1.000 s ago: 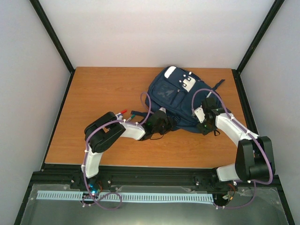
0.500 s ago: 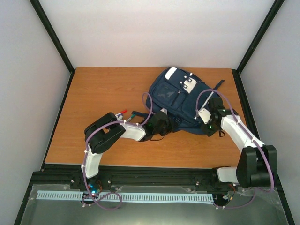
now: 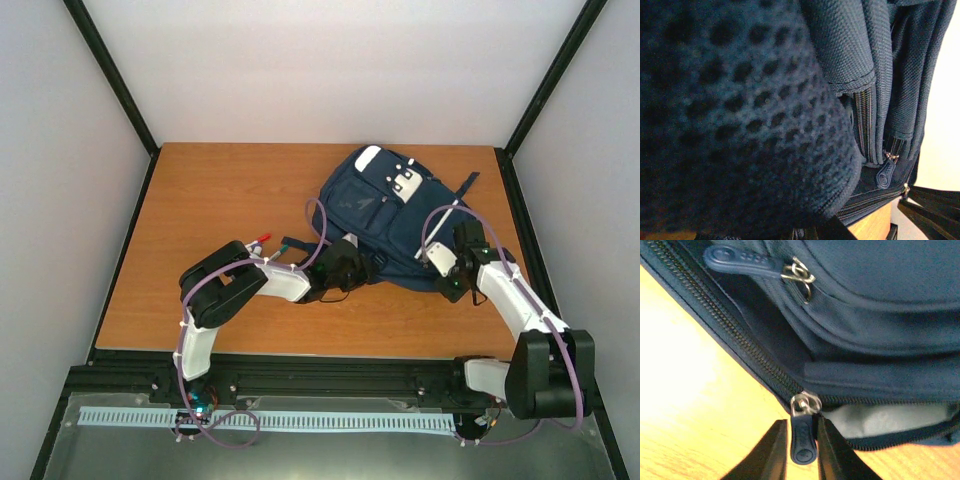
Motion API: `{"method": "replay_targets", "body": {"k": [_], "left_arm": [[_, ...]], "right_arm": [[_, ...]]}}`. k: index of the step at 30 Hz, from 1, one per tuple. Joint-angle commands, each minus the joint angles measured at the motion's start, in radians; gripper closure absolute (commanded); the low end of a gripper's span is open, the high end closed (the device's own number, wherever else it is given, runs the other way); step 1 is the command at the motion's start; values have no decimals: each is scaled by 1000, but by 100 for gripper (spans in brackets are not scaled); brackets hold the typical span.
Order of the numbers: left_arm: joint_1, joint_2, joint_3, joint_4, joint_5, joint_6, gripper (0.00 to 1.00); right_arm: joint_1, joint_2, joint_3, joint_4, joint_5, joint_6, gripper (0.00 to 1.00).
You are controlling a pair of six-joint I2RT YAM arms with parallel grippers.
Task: Pack the student bag
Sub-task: Zip the student bag at the center of the board.
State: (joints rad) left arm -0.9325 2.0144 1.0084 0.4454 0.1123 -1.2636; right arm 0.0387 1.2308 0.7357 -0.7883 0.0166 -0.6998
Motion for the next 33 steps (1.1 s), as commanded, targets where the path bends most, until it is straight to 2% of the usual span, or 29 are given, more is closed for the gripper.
{"method": "replay_targets", "body": {"k": [1,3,5,11,13,14,16,18,25,27,31,33], "left_arm": [[-1,-39,-2,-68,-3,61,99],[-2,-40,2,-72,-2,69,99],[-1,-40,5,-71,1,72,99],[-1,-40,14,-72,13,76,99],[-1,-42,19,-75,14,80,99],[-1,-40,21,-77,16,82,99],[-1,-40,24,-76,19,82,99],[-1,-38,26,-74,20,82,99],[-1,-35,28,-72,26,81,99],[-1,-37,30,-74,26,82,99],[-1,-33,36,-77,27,85,99],[-1,-31,33,-79,27,86,99]], "right_arm": [[-16,-61,-27,-44,55,-56,74],[-17,-86,-35,-31,67,-66,70],[-17,-97,-42,-10,78,-74,70],[-17,-106,-38,-13,25,-96,81],[-17,-119,-36,-19,6,-104,81],[-17,-123,-32,-29,-6,-108,79],[-17,-126,-14,-53,-38,-104,69],[-17,-118,-8,-65,-63,-98,63],[-17,-81,-42,2,-48,-96,61],[-16,-76,-53,28,-27,-100,65],[-17,-86,-52,52,6,-113,85],[-16,-99,-35,38,20,-118,90]]}}
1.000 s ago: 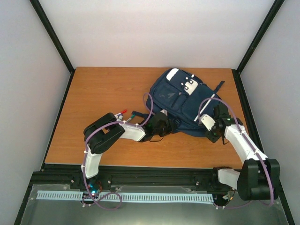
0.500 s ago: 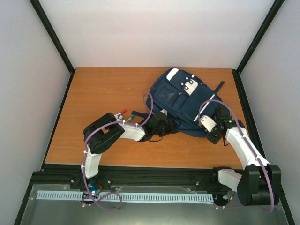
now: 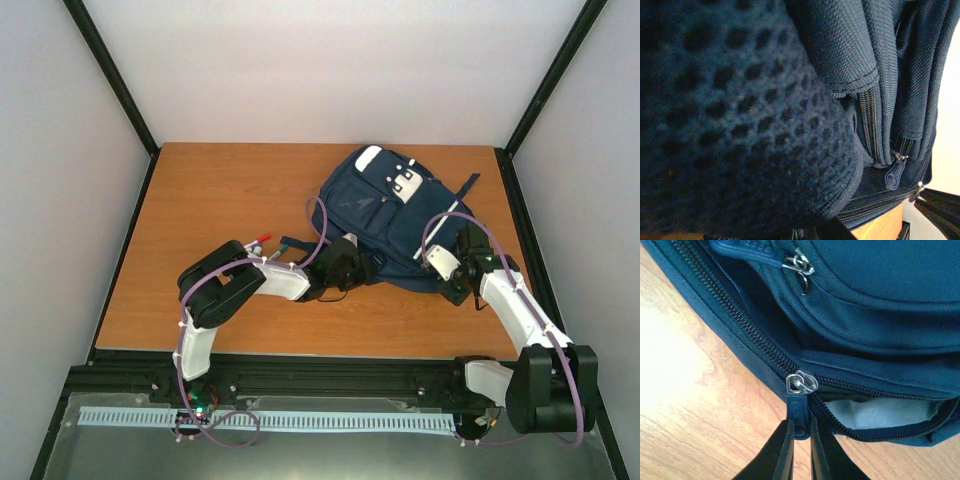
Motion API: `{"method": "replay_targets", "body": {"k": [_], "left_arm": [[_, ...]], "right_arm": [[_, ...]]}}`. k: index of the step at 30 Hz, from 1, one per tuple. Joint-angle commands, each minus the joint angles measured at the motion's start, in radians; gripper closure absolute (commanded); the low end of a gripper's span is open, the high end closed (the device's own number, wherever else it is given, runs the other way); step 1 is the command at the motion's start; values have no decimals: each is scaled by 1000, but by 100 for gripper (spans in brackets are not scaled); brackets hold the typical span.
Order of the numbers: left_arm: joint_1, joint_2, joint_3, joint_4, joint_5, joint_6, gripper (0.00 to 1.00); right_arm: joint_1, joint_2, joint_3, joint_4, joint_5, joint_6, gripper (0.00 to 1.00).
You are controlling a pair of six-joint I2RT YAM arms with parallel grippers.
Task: Pack the student bag
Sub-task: Zip the student bag at the center of the board.
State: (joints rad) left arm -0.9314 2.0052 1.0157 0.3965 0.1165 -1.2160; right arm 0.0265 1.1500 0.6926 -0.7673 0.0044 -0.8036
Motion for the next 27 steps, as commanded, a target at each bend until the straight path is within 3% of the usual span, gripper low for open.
{"method": "replay_targets", "body": {"k": [1,8,13,19,27], "left_arm": [[-3,-22,26,-31,24,39,99],[5,-33,-19,-30,-2,31,99],[16,-46,-54,-22,-3,30,99],[18,-42,-50,-21,13,35,99],[24,-55,9,-66,37,59,99]], "right_arm": [[-5,-27,21,1,36,-20,91],[-9,-94,78,-139,72,-77,97],[-37,-109,49,-148,73,-110,97],[-29,-177,11,-111,-115,-109,57],[10,-264,-78,7,-172,-263,47]]}}
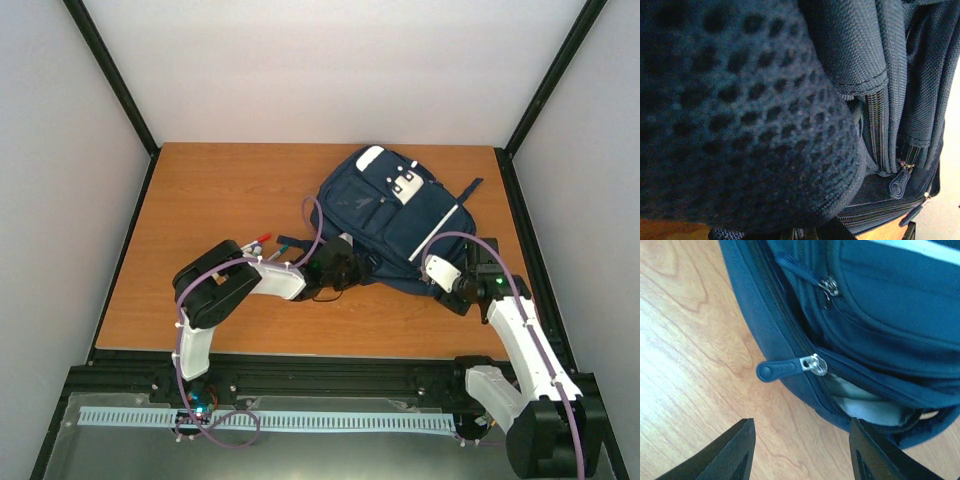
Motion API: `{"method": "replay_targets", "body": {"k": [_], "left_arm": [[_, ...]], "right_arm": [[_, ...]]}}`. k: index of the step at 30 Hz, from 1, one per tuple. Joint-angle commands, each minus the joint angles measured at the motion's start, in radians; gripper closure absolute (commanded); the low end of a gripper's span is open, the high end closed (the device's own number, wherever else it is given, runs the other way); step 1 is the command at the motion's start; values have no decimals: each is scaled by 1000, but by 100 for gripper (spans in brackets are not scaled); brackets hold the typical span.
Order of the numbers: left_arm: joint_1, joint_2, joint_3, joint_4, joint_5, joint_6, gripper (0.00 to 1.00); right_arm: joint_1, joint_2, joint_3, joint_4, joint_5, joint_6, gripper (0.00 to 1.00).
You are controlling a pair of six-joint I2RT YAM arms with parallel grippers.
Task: Pack the student bag
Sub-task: Zip the student bag at the center of the board.
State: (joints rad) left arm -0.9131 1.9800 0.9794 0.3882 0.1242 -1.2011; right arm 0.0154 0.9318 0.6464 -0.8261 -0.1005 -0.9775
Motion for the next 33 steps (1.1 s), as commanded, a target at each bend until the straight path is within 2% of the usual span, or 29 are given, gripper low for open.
{"method": "replay_targets", "body": {"k": [1,6,18,28,33], "left_arm": [[6,-35,54,-64,35,48,99],[10,-78,113,-131,37,99,99],[11,-144,162,-217,11,153,99],[11,-143,166,-222,6,150,99],[14,-139,166,-221,7,148,99]], "right_arm": [[35,-58,-37,69,-76,-106,47],[79,-79,-68,101,-79,-164,46],[90,28,-110,214,-53,-198,47],[91,18,-107,325,21,-150,63],[90,14,-113,324,18,-142,61]]}}
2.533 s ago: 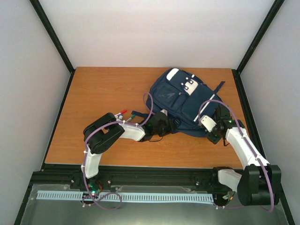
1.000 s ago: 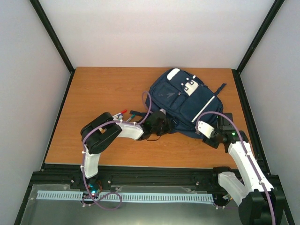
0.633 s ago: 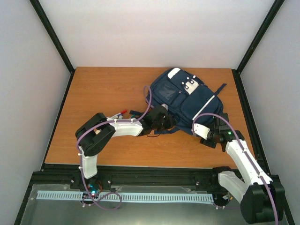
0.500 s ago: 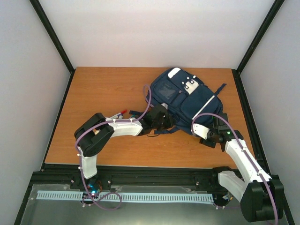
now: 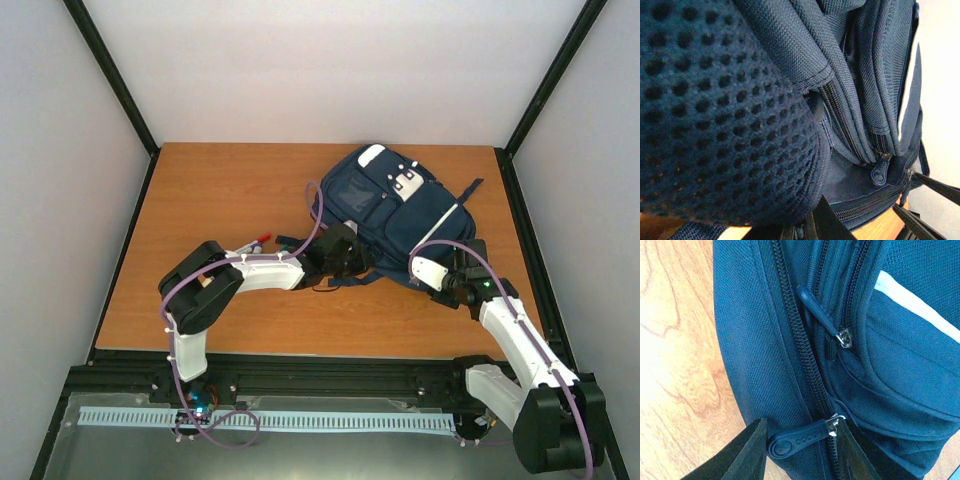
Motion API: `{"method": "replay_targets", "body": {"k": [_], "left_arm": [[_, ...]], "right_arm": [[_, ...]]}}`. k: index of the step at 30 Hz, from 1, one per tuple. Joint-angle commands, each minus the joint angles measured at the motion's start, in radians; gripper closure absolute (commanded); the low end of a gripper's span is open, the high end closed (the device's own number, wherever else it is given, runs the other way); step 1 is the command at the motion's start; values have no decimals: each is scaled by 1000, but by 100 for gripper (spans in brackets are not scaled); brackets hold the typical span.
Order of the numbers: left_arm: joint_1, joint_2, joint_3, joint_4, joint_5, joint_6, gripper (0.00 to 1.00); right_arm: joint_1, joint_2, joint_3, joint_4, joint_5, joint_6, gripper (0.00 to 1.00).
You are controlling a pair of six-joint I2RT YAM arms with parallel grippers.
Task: Pack the student bag
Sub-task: Zip the student bag at the center of the board.
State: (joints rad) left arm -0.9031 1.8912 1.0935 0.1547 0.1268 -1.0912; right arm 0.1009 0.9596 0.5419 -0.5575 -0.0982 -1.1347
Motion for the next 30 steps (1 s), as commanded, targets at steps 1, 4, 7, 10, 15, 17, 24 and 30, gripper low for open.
{"method": "replay_targets", "body": {"k": [1,4,7,10,15,17,24,30], "left_arm": [[5,-50,51,13,4,38,99],[7,-52,47,13,4,37,99],[10,-55,43,13,3,37,99],[13,-55,40,14,2,38,99],[18,-53,21,20,-2,36,99],[21,-51,12,25,-4,33,99],[24,-32,-17,38,-1,34,99],[27,-10,-65,63,-3,33,99]], "right_arm": [[5,-11,-11,63,25,22,62],[5,-7,-3,67,55,39,66],[5,-20,14,44,62,51,75],[5,-43,35,7,51,61,84],[3,-81,74,-79,15,105,97],[2,-91,76,-103,3,122,97],[-41,-53,79,-127,-42,159,97],[-193,31,138,-196,-139,142,97]]}}
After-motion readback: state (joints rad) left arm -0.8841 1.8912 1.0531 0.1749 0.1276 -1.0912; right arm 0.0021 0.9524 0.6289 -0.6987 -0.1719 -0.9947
